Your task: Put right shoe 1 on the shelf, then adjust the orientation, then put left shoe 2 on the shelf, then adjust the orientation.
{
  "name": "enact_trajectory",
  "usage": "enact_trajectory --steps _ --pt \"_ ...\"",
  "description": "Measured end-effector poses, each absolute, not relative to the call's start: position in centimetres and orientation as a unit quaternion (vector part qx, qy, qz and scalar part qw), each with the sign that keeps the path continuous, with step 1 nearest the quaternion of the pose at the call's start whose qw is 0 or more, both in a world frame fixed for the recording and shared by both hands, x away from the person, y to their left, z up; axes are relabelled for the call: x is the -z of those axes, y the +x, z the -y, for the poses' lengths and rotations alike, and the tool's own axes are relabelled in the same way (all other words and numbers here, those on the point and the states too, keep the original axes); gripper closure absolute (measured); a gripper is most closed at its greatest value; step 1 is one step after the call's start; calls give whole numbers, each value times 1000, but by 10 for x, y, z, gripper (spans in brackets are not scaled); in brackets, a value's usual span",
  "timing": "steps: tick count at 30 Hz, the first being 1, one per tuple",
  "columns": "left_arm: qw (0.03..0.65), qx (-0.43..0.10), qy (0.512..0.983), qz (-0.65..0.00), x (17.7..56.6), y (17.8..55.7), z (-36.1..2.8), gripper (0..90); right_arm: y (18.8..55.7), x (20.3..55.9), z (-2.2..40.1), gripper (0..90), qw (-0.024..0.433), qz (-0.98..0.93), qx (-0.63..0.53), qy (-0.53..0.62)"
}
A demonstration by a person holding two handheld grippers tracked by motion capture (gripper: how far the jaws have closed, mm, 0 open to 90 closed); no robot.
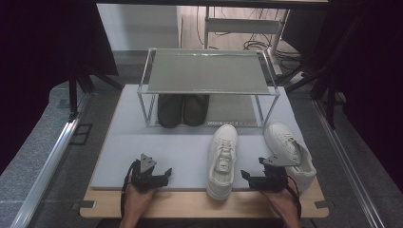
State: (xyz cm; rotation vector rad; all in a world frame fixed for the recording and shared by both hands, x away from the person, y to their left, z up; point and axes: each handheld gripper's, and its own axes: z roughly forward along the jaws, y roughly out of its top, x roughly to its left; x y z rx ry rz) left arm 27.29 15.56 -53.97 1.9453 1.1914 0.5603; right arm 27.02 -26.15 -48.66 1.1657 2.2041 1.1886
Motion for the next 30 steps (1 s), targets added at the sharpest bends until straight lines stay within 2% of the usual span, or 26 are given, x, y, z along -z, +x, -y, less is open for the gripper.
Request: enact_trajectory --steps 16,23,30 --pt "385 -221 763 -469 540 273 -155 113 261 459 254 118 174 -793 -435 390" --pt "385 -222 763 -470 540 273 -155 113 259 448 249 164 171 -792 -444 383" --pt "385 -222 762 -471 540 273 -155 114 261 442 242 239 149 -794 -450 381"
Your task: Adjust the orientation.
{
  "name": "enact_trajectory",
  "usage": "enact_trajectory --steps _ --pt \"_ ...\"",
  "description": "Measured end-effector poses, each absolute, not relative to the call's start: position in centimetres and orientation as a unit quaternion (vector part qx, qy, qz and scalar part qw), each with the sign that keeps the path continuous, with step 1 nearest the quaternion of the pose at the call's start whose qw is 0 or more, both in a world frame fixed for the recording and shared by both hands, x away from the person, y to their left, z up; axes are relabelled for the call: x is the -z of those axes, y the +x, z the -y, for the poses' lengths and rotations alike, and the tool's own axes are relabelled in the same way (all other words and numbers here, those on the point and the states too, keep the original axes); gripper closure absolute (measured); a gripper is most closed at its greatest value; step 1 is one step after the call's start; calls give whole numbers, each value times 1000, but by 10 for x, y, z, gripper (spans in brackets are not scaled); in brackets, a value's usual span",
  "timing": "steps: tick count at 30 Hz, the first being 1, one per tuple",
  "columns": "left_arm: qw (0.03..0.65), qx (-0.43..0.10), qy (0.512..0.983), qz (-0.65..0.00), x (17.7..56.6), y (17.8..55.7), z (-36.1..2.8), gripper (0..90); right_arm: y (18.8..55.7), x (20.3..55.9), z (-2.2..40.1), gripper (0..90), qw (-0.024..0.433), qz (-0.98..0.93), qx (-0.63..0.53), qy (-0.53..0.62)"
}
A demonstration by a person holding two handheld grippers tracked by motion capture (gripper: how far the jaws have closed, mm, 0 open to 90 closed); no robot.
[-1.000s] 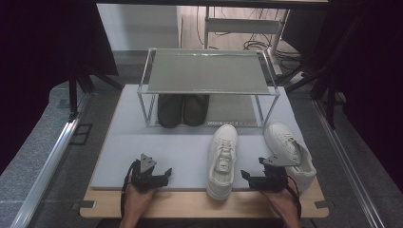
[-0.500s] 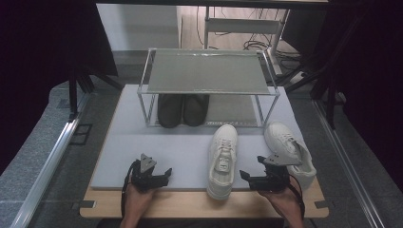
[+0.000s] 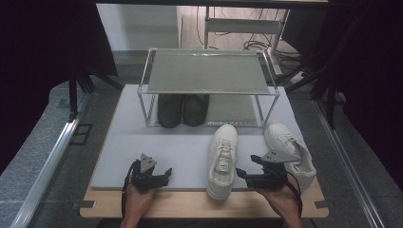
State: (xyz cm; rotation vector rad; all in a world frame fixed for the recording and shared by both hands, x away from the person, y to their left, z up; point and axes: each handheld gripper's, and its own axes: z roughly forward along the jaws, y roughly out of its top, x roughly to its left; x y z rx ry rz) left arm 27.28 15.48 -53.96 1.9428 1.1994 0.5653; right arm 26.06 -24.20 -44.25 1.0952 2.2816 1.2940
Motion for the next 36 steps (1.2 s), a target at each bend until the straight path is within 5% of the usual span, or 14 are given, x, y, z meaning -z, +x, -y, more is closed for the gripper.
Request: enact_trajectory --steps 27,36 --pt "385 -222 762 -472 540 273 -155 114 287 465 206 417 122 -803 -414 411" --pt "384 -222 762 -472 540 273 -155 114 288 463 210 566 97 -797 -412 431"
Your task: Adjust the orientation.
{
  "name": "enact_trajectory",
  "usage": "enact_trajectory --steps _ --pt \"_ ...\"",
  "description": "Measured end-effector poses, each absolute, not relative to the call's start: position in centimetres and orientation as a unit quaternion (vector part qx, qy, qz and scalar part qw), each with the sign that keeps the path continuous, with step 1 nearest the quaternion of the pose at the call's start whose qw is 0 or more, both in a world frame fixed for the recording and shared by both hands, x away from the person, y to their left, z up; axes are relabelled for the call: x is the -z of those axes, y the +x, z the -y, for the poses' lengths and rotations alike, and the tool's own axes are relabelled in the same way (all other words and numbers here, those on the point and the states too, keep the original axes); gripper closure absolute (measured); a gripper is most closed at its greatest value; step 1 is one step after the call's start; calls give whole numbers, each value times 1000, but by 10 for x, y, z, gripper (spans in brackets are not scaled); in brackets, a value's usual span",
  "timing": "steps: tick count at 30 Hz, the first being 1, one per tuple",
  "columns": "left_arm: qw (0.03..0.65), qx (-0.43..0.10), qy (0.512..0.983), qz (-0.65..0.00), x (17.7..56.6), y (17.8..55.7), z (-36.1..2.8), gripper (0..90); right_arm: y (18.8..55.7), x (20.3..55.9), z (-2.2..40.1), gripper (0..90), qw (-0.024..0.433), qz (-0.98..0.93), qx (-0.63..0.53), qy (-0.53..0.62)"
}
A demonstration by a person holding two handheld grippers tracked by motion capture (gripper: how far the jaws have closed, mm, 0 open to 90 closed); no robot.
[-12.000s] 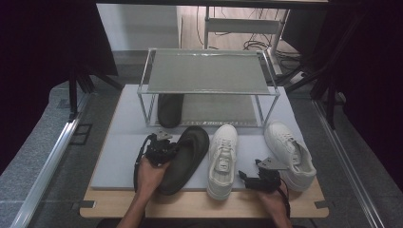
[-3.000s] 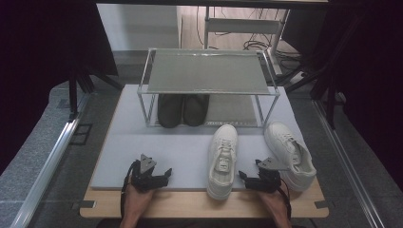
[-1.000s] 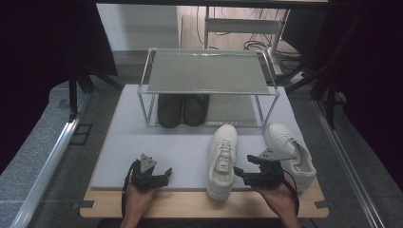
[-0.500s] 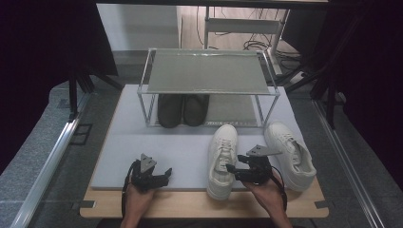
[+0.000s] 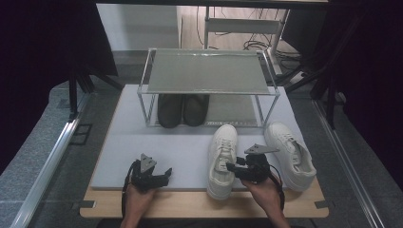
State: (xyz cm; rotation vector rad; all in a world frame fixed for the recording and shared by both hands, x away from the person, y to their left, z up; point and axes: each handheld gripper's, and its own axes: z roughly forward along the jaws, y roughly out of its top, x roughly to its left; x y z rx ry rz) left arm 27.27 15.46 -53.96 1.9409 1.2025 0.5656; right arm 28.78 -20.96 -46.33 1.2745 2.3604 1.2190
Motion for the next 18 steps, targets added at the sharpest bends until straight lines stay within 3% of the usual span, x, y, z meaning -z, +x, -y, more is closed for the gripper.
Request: enact_trajectory --steps 7,12,18 --pt "385 -222 762 -472 540 273 -155 115 288 461 217 731 97 -788 -407 452" --pt "384 -222 762 -472 540 273 -155 115 292 460 221 778 95 -785 -408 456" --pt "384 -222 762 -472 540 273 -155 115 300 462 232 797 58 -768 -428 472"
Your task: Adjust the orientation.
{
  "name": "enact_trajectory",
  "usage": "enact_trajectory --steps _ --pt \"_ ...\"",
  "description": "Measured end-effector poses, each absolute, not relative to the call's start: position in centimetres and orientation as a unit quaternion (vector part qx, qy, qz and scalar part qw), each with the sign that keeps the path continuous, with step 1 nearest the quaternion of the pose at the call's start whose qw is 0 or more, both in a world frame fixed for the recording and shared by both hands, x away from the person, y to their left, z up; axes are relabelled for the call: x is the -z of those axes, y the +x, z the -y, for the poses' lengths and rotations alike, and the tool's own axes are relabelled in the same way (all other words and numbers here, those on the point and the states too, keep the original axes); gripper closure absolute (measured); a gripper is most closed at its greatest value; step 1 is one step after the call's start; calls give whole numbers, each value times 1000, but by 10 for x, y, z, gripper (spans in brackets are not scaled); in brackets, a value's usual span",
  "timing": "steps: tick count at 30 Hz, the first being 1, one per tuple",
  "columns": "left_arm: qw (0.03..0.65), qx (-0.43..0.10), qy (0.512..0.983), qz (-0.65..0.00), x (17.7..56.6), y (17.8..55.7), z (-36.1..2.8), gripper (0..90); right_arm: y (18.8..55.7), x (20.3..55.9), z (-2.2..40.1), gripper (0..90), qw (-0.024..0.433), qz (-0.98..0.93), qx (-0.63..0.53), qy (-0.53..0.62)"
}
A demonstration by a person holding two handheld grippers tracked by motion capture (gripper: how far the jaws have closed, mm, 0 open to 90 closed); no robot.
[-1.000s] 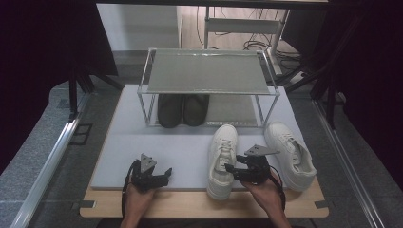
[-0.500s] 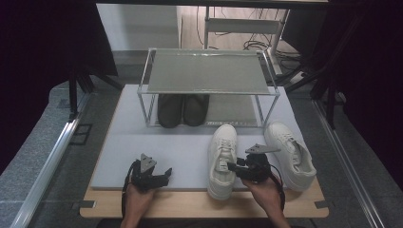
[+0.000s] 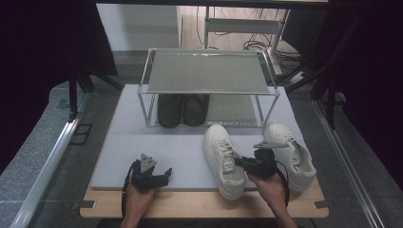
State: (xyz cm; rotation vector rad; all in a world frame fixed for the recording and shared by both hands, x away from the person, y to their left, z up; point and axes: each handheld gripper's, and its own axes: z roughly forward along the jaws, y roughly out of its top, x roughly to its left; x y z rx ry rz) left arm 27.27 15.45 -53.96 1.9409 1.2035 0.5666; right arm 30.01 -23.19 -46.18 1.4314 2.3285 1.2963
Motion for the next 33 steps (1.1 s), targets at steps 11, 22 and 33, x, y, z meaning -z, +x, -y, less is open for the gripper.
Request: enact_trajectory --steps 11,22,33 --pt "384 -222 761 -473 540 273 -154 115 307 452 236 813 19 -761 -448 469" --pt "384 -223 762 -472 540 273 -155 115 315 430 225 814 12 -775 -448 446" --pt "384 -223 762 -472 540 273 -155 115 324 397 220 814 16 -771 -470 428"
